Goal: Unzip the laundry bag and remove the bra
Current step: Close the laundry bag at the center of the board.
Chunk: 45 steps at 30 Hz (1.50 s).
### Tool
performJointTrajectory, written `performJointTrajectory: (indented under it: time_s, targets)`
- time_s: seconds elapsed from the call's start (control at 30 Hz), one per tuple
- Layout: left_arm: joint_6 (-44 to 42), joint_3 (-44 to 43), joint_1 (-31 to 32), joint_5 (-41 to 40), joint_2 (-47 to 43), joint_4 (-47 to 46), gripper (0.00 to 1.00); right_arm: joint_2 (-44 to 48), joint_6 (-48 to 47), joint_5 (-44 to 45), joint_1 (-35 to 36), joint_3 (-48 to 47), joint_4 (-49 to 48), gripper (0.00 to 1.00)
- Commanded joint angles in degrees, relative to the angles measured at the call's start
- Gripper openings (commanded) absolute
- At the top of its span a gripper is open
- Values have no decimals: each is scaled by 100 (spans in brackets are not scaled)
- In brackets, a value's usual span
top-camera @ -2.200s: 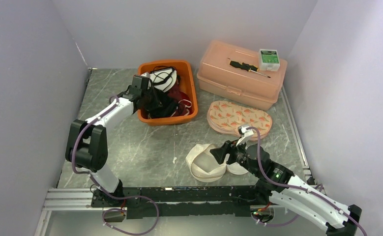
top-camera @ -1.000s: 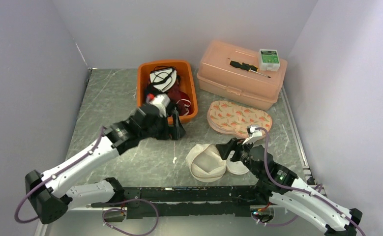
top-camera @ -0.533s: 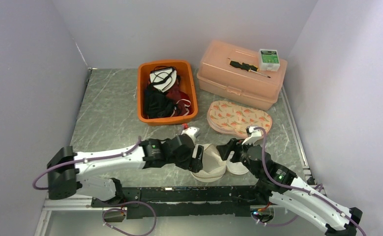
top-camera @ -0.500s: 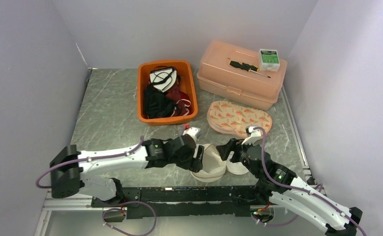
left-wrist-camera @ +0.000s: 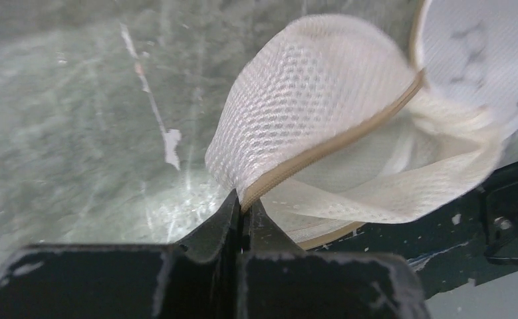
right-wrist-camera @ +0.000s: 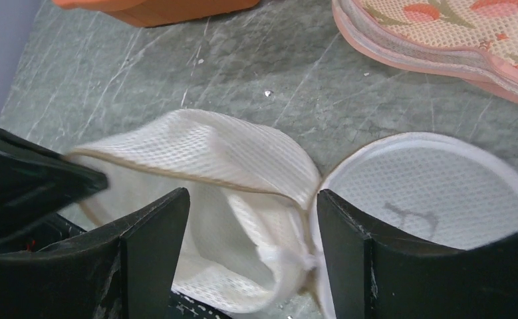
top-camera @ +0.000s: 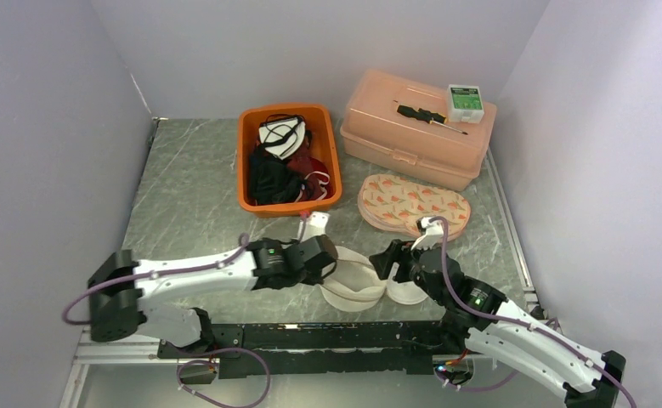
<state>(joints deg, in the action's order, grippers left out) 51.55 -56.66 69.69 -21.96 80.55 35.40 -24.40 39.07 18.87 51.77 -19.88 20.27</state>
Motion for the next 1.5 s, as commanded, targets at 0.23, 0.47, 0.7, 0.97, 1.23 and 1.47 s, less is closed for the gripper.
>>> performJointTrajectory:
  time_s: [0.23, 0.47, 0.7, 0.97, 1.23, 1.47]
  targets:
    - [1019, 1140, 9, -1566, -2268, 522, 3, -605, 264, 11, 0, -323, -452, 75]
    - [1364, 1489, 1, -1466, -2327, 490, 3, -1220, 852, 209, -74, -171, 5, 73]
    - [1405, 1331, 1, -1639, -2208, 603, 3, -1446, 1943, 573, -79, 72, 705, 68]
    - [1445, 1531, 6, -1624, -2523, 508, 3, -2738, 2377, 880, -77, -122, 780, 69]
    - [1412, 1800, 1, -1517, -2908, 348, 3, -3738, 2417, 295, -105, 97, 89, 43]
    - [1321, 1751, 3, -1438, -2922, 339, 3, -4361, 2306, 3, -105, -17, -20, 5]
